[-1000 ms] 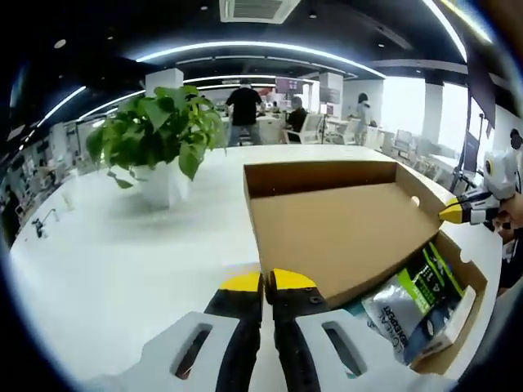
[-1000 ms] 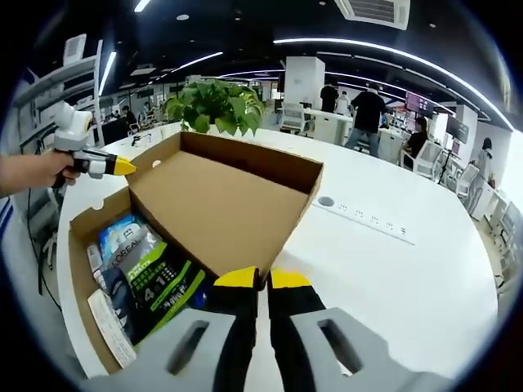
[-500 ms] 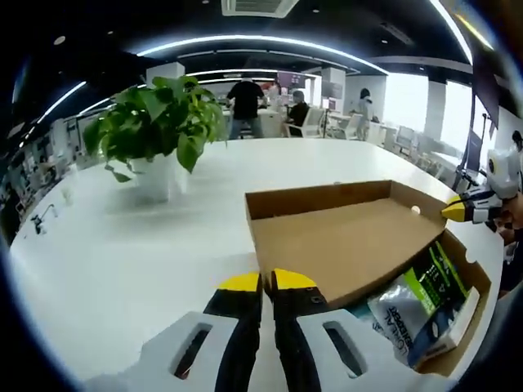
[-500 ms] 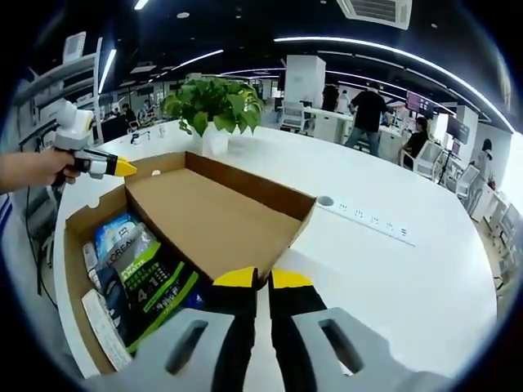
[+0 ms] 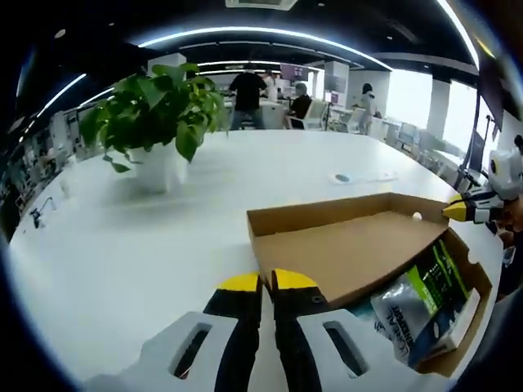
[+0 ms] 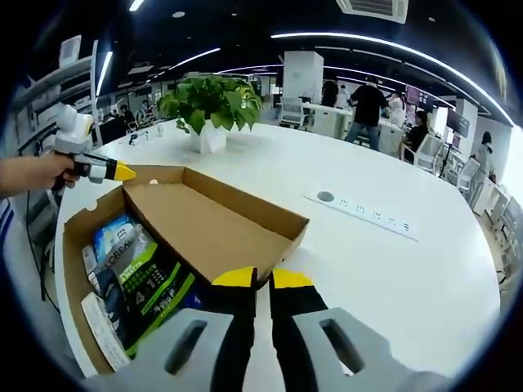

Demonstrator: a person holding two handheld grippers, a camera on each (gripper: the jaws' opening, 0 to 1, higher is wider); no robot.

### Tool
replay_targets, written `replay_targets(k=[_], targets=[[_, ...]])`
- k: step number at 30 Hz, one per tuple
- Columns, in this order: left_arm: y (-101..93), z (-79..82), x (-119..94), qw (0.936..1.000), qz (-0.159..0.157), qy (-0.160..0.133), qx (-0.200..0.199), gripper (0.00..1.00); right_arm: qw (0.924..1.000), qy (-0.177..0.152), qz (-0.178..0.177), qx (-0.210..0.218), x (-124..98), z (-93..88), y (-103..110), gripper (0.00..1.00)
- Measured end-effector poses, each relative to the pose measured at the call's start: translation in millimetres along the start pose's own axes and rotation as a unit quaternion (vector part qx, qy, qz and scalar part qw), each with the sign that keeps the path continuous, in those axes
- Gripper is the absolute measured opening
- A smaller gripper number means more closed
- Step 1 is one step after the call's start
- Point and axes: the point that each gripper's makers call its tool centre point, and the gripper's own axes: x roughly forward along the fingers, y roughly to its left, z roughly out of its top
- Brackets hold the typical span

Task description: Operate the shoe box by opening the lid, removing the specified soft item, and placing it in the target area until the item is outside and the box remains undamaged.

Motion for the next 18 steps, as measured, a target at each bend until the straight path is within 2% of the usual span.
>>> replay_targets(k=[4,9,18], targets=[[-0.3,-0.4,1,0.9999,0.002,0.006,0.008,0.02,1.0000,0.000,0.001,0.008,0,0.0,0,0.04],[-1.9,-1.5,-1,0.9998,0.004,0.018,-0.004,0.02,0.9999,0.003,0.008,0.013,-1,-0.1,0,0.04],[-10.3,-7.7,-9,0.9996,-0.003,0.016,0.022,0.08,0.9999,0.003,0.015,-0.003,-15,-0.3,2,0.06]])
